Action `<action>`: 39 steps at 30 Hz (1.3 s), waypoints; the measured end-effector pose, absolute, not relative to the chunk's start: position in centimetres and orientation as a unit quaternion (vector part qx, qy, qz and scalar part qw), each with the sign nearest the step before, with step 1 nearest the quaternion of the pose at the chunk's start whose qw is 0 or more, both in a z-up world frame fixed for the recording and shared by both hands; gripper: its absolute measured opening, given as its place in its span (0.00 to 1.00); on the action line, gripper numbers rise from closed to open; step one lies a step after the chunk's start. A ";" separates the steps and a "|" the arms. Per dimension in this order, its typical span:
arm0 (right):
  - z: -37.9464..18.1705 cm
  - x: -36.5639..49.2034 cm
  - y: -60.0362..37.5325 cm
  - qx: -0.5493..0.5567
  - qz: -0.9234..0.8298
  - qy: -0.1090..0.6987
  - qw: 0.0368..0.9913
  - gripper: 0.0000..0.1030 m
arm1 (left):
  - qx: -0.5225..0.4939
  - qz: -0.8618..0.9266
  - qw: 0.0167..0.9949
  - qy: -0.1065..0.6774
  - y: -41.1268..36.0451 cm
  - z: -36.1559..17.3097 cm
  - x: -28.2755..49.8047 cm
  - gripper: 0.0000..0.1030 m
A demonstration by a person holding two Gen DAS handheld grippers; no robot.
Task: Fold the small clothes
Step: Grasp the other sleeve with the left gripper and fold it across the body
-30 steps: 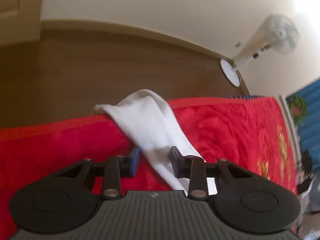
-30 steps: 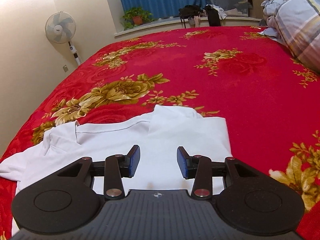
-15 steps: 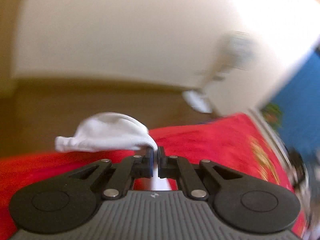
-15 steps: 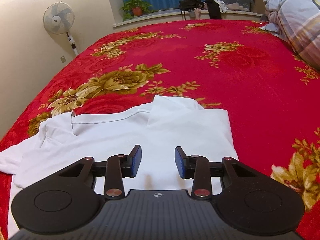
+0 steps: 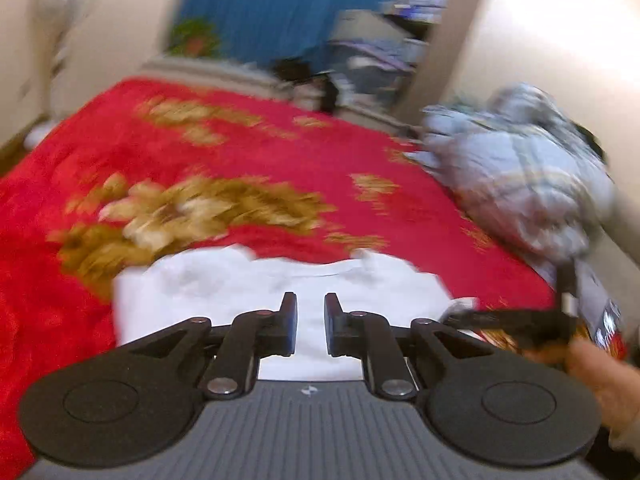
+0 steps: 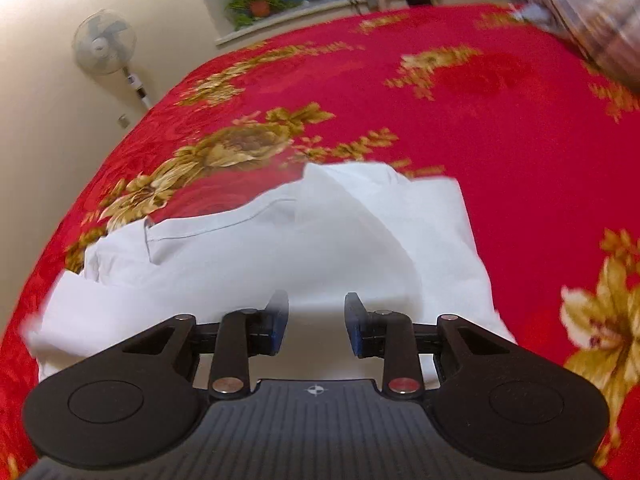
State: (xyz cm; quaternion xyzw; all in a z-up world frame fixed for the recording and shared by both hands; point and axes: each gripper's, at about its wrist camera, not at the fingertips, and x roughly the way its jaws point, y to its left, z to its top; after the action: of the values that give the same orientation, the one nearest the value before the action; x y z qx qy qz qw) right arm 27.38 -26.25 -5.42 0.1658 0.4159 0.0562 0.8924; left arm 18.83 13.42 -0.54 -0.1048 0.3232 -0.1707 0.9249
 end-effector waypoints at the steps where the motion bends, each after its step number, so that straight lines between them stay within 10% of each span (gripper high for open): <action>1: -5.7 27.5 -26.7 0.179 0.051 0.420 0.888 0.31 | -0.111 -0.137 0.925 0.337 14.4 -1.3 19.5 0.15; 11: -7.0 26.4 -30.9 0.302 -0.058 0.405 0.861 0.32 | -0.064 -0.002 0.879 0.473 18.6 -7.8 24.5 0.29; 32: -6.4 24.8 -33.9 0.420 -0.085 0.366 0.826 0.34 | -0.050 -0.001 0.877 0.478 18.6 -8.1 24.5 0.34; 39: -6.2 25.6 -33.2 0.417 -0.055 0.378 0.825 0.53 | -0.050 0.001 0.875 0.482 18.7 -8.3 24.6 0.37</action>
State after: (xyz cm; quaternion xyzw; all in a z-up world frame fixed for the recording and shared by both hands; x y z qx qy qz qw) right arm 25.64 -33.19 -6.21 0.4171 0.3781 -0.0554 0.8246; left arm 24.59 18.66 -8.29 -0.0496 0.4820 0.0014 0.8748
